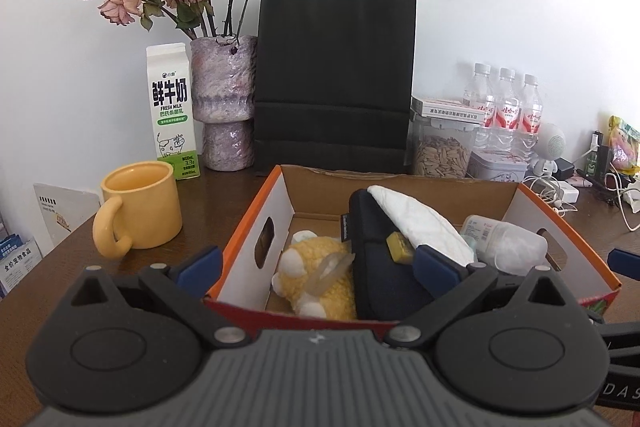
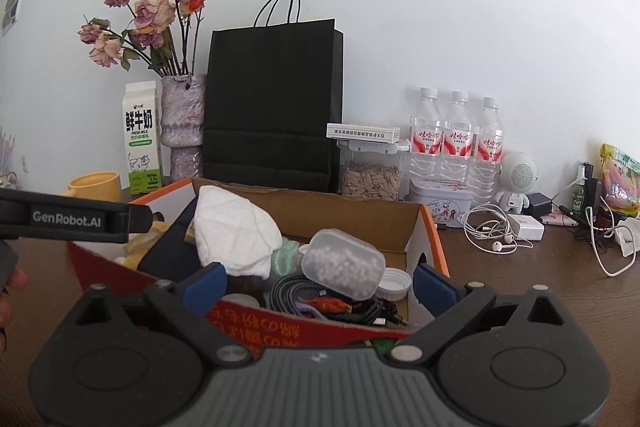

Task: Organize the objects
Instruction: 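Withdraw both grippers from the box toward the white puck and cable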

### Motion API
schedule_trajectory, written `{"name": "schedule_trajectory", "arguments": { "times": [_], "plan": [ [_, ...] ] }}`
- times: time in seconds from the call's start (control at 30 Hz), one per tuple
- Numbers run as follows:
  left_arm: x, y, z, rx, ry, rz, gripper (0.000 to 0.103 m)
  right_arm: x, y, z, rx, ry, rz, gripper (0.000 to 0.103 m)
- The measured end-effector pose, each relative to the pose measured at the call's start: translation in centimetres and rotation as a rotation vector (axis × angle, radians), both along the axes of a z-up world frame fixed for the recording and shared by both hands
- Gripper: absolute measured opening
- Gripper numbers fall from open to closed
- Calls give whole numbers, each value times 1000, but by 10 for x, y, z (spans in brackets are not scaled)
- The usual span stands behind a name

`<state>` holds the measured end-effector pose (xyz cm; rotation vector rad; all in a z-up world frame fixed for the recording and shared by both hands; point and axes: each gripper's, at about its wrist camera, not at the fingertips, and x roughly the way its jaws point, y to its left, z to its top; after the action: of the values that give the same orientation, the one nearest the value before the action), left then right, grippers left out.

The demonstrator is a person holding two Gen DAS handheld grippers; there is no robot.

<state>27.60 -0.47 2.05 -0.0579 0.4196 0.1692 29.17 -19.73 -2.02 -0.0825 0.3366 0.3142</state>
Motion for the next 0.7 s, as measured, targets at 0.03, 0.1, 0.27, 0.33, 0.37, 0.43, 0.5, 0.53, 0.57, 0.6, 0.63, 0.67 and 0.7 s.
{"name": "schedule_trajectory", "arguments": {
  "times": [0.03,0.1,0.27,0.33,0.37,0.43,0.5,0.53,0.57,0.6,0.63,0.67,0.7],
  "plan": [
    [-5,-1,-1,-3,7,-5,103,-6,-1,-1,-1,5,-1,100],
    [-18,-3,-4,-7,21,-13,103,-17,-5,-3,-11,22,-1,100],
    [-45,-8,-19,3,80,-37,103,-47,-14,-15,-41,63,8,100],
    [-56,-10,-26,8,111,-52,103,-57,-18,-20,-54,79,18,100],
    [-60,-11,-28,11,122,-59,103,-62,-20,-22,-61,87,26,100],
    [-71,-15,-34,17,148,-87,103,-68,-22,-24,-63,107,42,100],
    [-79,-20,-40,22,178,-120,103,-72,-25,-27,-57,132,62,98],
    [-83,-24,-43,26,191,-137,103,-72,-26,-28,-52,145,71,96],
    [-87,-27,-46,33,206,-157,103,-72,-27,-29,-45,157,76,95],
    [-89,-32,-50,48,225,-169,103,-73,-29,-29,-37,166,77,91],
    [-91,-36,-53,56,236,-184,103,-72,-31,-29,-26,174,75,91],
    [-94,-39,-54,55,241,-204,103,-72,-34,-30,-13,181,73,90],
    [-97,-42,-55,56,242,-224,103,-72,-37,-30,-1,185,71,90]
  ]
}}
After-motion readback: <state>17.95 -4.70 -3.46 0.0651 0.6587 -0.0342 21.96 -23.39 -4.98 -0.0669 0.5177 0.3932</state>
